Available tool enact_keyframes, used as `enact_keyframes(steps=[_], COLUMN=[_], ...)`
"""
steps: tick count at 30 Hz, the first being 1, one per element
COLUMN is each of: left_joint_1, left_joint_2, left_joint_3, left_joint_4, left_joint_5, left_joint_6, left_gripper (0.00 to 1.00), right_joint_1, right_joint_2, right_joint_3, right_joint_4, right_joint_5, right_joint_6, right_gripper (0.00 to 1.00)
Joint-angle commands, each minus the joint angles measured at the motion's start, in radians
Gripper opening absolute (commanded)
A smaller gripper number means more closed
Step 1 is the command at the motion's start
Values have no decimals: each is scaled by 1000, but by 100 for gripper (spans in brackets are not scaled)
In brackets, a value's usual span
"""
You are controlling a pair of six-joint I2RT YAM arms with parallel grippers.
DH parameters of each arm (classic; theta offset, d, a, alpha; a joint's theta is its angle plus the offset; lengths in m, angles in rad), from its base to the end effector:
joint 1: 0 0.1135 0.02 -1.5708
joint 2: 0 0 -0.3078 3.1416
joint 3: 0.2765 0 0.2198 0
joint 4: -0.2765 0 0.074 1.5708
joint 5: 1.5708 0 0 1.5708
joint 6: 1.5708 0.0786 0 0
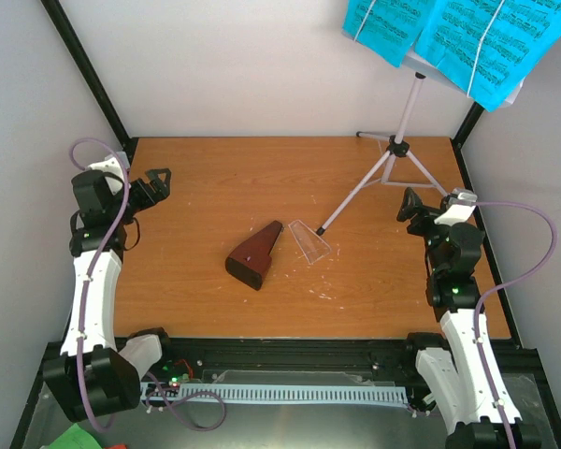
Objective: Pack up the instrument practice props
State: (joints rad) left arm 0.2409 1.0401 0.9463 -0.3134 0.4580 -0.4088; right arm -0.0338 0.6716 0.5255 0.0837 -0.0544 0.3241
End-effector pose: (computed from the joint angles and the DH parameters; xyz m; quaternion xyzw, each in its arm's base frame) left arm 0.2152 0.0171 0.3617 -0.1415 0.8109 -0.2339 0.5174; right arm 0.1492 -0.0008 0.3241 0.1114 0.7202 0.1186 0.6744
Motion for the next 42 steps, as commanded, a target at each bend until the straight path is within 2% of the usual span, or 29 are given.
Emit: enact_keyframes(steps=[1,4,6,8,11,17,22,28,35,38,42], left_joint_1=[0,-7,-67,-184,-336,-506,-624,-706,-725,-726,-728], left_joint_2=[65,129,170,224,357,657,774,892,1010,1004,983], left_joint_3=[80,88,82,90,168,388,436,577,754,757,726], left_joint_4=[-105,-97,-56,-30,-83,-286,-325,-467,-703,-727,-670], left_joint_5=[55,170,199,150,92,75,8,-101,-164,-223,-247], left_joint_6=[67,69,57,74,123,273,320,302,287,293,297], left_gripper=[100,99,99,100,99,99,99,99,97,94,90], right_joint_1=[-3,-3,-3,-3,-2,-2,-2,-2,-2,-1,-1], right_joint_2=[15,35,46,60,89,149,195,319,412,431,398], right_joint_3=[61,111,132,143,167,215,225,327,412,409,370], right_joint_4=[-66,-124,-146,-160,-194,-291,-324,-447,-570,-574,-537], right_joint_5=[-48,-84,-110,-142,-199,-235,-287,-286,-263,-259,-265], right_joint_6=[40,43,43,46,39,-20,-28,-36,-105,-130,-140], right_gripper=[100,100,100,100,100,100,100,100,100,100,100])
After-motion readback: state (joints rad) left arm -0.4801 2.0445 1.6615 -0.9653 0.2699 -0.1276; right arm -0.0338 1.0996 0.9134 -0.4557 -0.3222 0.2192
